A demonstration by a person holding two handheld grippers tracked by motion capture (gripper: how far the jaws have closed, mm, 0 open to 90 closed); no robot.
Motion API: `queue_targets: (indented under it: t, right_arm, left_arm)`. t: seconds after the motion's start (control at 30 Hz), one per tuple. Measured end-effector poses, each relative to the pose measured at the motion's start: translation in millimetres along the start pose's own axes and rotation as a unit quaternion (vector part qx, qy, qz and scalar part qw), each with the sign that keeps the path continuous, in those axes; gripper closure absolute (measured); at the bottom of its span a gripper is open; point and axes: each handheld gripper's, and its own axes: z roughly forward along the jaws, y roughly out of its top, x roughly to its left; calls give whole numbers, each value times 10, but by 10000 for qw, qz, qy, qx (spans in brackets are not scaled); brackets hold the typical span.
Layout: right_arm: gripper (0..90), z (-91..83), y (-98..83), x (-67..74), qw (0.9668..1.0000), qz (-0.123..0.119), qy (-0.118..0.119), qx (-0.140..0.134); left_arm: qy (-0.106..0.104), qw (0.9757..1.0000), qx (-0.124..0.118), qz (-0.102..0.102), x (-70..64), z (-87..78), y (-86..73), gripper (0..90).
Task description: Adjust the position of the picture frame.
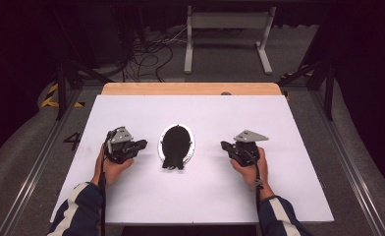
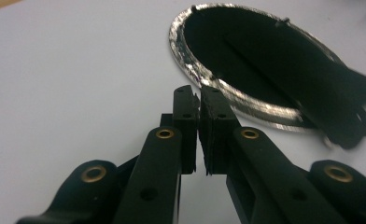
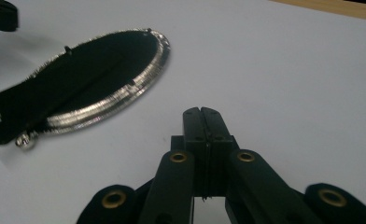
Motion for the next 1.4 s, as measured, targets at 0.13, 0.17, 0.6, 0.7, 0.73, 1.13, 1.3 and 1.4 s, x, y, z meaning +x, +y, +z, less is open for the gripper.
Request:
queue_targets:
  t: [0.13,0.17,0.6,0.7,0.73,1.13,1.3,1.4]
  right_arm:
    - [900,288,147,114,9999,-33,80,147]
    - [900,416,216,157,9997,9,148,218]
    - [900,775,332,184,9980,129,-21,611]
    - [900,820,325,196,9974,86,-2,715]
    - [900,828,321,198,9971,80,-23,759]
    - [900,679,200,33,9961,339,36,810]
    - [900,579,130,13,9967,253,-53,763]
    - [900,508,79,-12,9972,169,-79,721]
  left_arm:
    - [50,9997,213,84,7,230,88,846]
    - [-2,9995,307,-61,15,302,99,855]
    - [-162,9984,541,-68,-10,487,131,878]
    - [-184,9984,535,54,-47,506,148,898]
    - [-241,9982,538,78,-67,513,152,897]
    - [-466,9969,591,232,-325,621,247,900]
    - [-529,9964,580,306,-414,659,273,900]
    - [-575,9963,548,325,-493,677,280,900]
